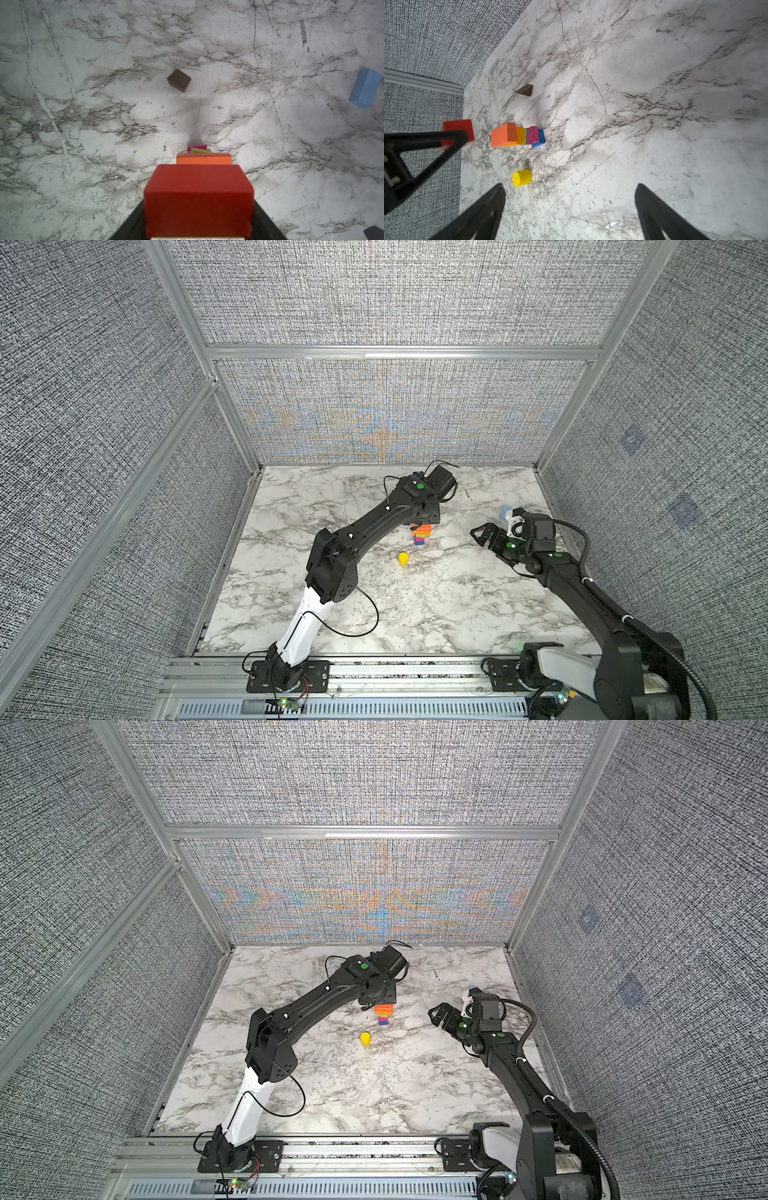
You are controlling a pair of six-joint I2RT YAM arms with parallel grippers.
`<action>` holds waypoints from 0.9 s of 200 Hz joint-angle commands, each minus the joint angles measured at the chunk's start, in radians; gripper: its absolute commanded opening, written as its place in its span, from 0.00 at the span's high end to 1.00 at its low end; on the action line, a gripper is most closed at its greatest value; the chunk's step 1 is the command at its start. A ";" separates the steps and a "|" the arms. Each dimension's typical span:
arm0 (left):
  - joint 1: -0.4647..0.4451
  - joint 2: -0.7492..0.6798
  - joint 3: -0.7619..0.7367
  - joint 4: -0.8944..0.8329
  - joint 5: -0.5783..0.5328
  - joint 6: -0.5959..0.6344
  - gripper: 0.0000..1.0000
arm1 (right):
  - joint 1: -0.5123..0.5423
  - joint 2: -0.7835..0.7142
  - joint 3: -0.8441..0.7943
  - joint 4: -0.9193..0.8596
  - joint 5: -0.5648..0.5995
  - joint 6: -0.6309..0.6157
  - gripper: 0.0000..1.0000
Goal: Build the wood block tower
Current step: 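Carry the small red block over the stack with the left gripper, then lower the small red block onto the orange-red brick with the left gripper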
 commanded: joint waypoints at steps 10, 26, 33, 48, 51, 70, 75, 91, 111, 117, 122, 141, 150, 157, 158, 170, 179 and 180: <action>-0.002 0.015 0.003 -0.007 -0.013 -0.008 0.51 | -0.001 0.003 -0.004 0.025 -0.017 0.008 0.01; -0.005 0.022 0.006 -0.003 -0.008 -0.007 0.51 | 0.000 0.007 -0.004 0.027 -0.019 0.008 0.01; -0.007 0.024 0.007 -0.003 -0.008 -0.007 0.51 | -0.001 0.008 -0.006 0.028 -0.020 0.009 0.01; -0.007 0.026 0.007 0.000 -0.008 -0.007 0.51 | -0.001 0.011 -0.007 0.032 -0.021 0.009 0.01; -0.008 0.026 0.008 0.000 -0.008 -0.006 0.51 | 0.000 0.012 -0.007 0.033 -0.021 0.011 0.01; -0.008 0.032 0.010 0.003 -0.006 -0.001 0.51 | -0.001 0.014 -0.008 0.036 -0.022 0.011 0.01; -0.009 0.032 0.010 0.003 -0.005 0.000 0.51 | 0.000 0.013 -0.008 0.037 -0.022 0.011 0.01; -0.008 0.037 0.010 0.001 -0.001 0.000 0.51 | 0.000 0.013 -0.009 0.038 -0.021 0.011 0.01; -0.010 0.038 0.009 0.001 0.007 0.002 0.51 | 0.000 0.016 -0.009 0.040 -0.021 0.011 0.01; -0.011 0.038 0.010 0.001 0.006 0.003 0.51 | 0.000 0.017 -0.009 0.039 -0.021 0.010 0.01; -0.011 0.038 0.011 0.002 0.006 0.004 0.51 | 0.000 0.019 -0.010 0.039 -0.022 0.010 0.01; -0.014 0.038 0.009 0.001 0.007 0.006 0.51 | 0.000 0.022 -0.012 0.040 -0.022 0.011 0.01; -0.015 0.038 0.009 0.001 0.007 0.005 0.51 | 0.000 0.025 -0.011 0.042 -0.023 0.010 0.01; -0.016 0.041 0.009 0.000 0.009 0.005 0.51 | -0.001 0.026 -0.010 0.043 -0.023 0.011 0.01; -0.015 0.041 0.009 0.000 0.009 0.005 0.51 | 0.000 0.025 -0.010 0.043 -0.024 0.010 0.01; -0.016 0.044 0.008 0.000 0.009 0.005 0.51 | 0.001 0.027 -0.010 0.044 -0.024 0.011 0.01; -0.016 0.046 0.007 0.000 0.011 0.004 0.51 | 0.001 0.027 -0.012 0.046 -0.025 0.012 0.01; -0.016 0.046 0.007 0.000 0.011 0.003 0.51 | 0.001 0.027 -0.012 0.046 -0.025 0.012 0.01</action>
